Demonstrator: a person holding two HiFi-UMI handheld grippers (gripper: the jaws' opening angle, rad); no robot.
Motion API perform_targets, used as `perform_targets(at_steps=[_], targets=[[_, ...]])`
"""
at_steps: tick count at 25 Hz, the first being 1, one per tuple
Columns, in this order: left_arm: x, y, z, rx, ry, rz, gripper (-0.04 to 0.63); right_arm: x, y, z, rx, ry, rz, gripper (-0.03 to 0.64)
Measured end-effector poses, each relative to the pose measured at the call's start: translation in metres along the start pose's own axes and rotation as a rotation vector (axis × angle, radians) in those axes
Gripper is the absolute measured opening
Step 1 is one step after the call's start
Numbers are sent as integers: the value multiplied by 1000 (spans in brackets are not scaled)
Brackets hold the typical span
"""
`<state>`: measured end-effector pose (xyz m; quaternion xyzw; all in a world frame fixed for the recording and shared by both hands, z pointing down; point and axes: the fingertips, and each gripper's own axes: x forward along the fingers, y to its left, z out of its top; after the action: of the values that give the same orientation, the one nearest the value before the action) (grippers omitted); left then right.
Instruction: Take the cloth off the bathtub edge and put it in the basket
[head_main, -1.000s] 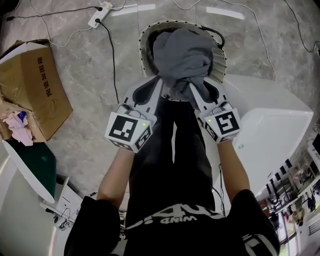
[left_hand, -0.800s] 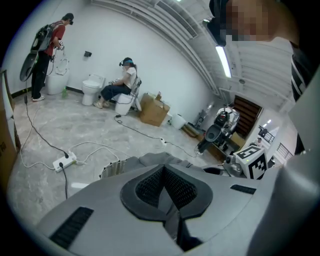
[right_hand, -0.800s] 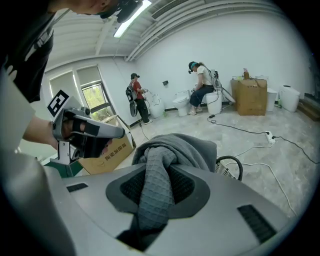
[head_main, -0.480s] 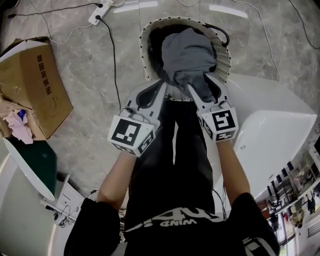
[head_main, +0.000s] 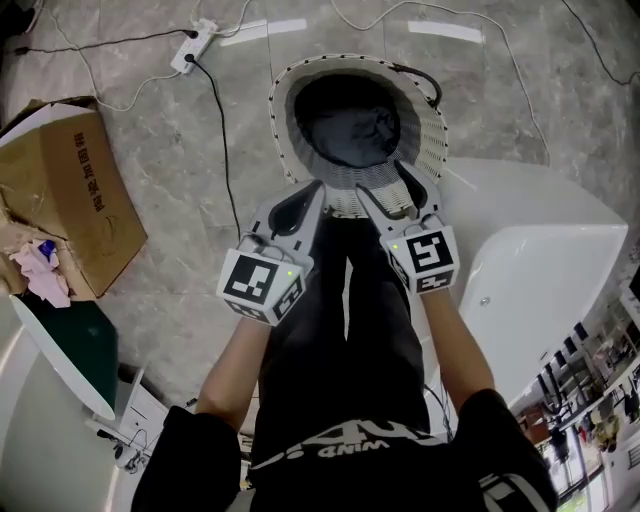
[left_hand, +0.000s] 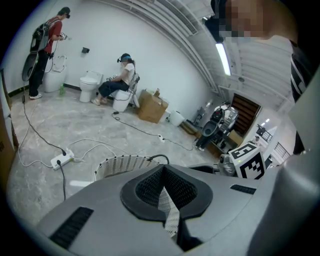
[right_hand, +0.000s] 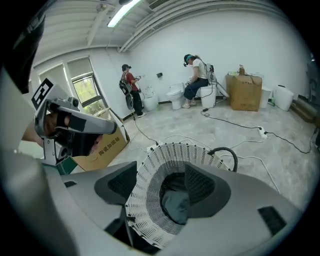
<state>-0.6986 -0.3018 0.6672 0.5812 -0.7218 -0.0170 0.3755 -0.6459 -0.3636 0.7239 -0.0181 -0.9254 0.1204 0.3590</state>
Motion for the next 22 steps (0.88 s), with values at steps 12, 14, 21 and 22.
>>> perform_targets(at_steps=[12, 14, 21, 22], targets=[[-41, -64, 90, 68, -43, -38, 12, -112, 12, 101, -15, -144, -9, 92], [-55, -81, 107, 76, -50, -43, 12, -140, 21, 125, -33, -184, -31, 71], [-99, -144, 176, 140, -117, -87, 12, -224, 44, 203, -87, -328, -65, 14], [-103, -154, 184, 152, -128, -94, 12, -234, 47, 211, -89, -341, -61, 14]])
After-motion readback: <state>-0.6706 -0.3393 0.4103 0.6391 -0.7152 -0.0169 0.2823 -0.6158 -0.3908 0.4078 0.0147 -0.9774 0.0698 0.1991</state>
